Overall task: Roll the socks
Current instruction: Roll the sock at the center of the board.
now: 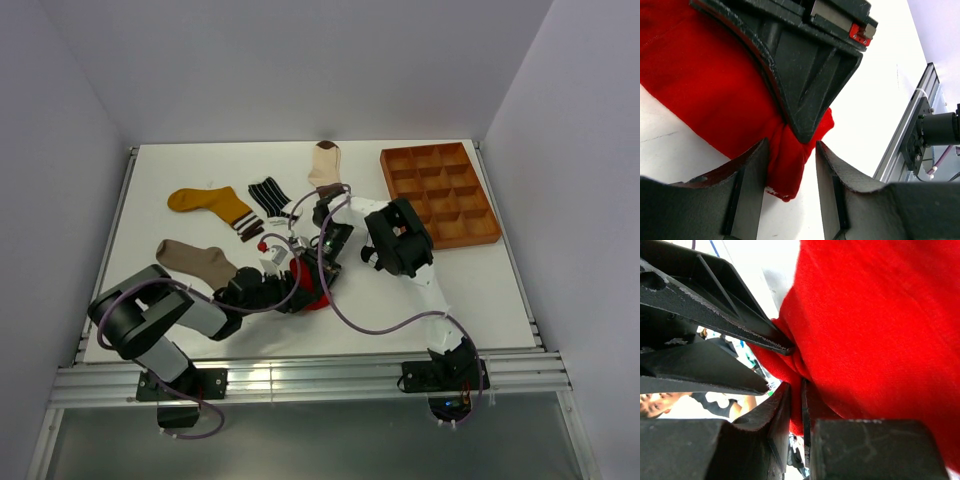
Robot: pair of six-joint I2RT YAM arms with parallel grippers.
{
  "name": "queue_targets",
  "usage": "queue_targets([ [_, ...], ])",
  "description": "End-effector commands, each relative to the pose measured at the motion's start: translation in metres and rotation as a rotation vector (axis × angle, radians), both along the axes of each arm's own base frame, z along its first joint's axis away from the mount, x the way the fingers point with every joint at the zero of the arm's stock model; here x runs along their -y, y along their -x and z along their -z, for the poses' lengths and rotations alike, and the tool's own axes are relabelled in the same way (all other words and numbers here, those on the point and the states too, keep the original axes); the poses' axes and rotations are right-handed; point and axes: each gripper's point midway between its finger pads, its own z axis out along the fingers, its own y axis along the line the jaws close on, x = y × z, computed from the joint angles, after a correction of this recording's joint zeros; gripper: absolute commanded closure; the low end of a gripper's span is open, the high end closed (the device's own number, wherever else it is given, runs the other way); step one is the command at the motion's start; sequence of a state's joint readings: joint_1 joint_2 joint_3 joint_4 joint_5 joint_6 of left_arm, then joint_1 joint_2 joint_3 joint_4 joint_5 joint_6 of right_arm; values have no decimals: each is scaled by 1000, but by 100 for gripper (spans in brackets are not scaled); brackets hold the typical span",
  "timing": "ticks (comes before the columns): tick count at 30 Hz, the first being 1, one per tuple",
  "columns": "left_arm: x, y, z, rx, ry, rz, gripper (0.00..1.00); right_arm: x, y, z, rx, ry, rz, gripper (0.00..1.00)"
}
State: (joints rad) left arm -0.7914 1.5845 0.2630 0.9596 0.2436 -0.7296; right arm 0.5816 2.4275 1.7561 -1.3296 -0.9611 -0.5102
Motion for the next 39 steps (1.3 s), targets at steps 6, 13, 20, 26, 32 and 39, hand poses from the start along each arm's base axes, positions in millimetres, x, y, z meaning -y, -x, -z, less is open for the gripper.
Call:
queue_targets([
  [6,5,11,11,-60,-4,45,55,14,-30,33,98,51,16,85],
  [13,7,10,25,-152,-33,18,72,15,-33,32,113,55,36,84],
  [20,9,10,37,-279,-84,-13,100,19,-32,29,167,56,44,74],
  [26,5,23,47,-423,-69,6,100,21,-40,21,271,37,69,52],
  [32,-12,24,57,-514,-73,-24,100,26,-58,4,348,11,147,47],
  [39,-21,32,65,-594,-93,2,100,52,-101,-20,572,-22,254,48],
])
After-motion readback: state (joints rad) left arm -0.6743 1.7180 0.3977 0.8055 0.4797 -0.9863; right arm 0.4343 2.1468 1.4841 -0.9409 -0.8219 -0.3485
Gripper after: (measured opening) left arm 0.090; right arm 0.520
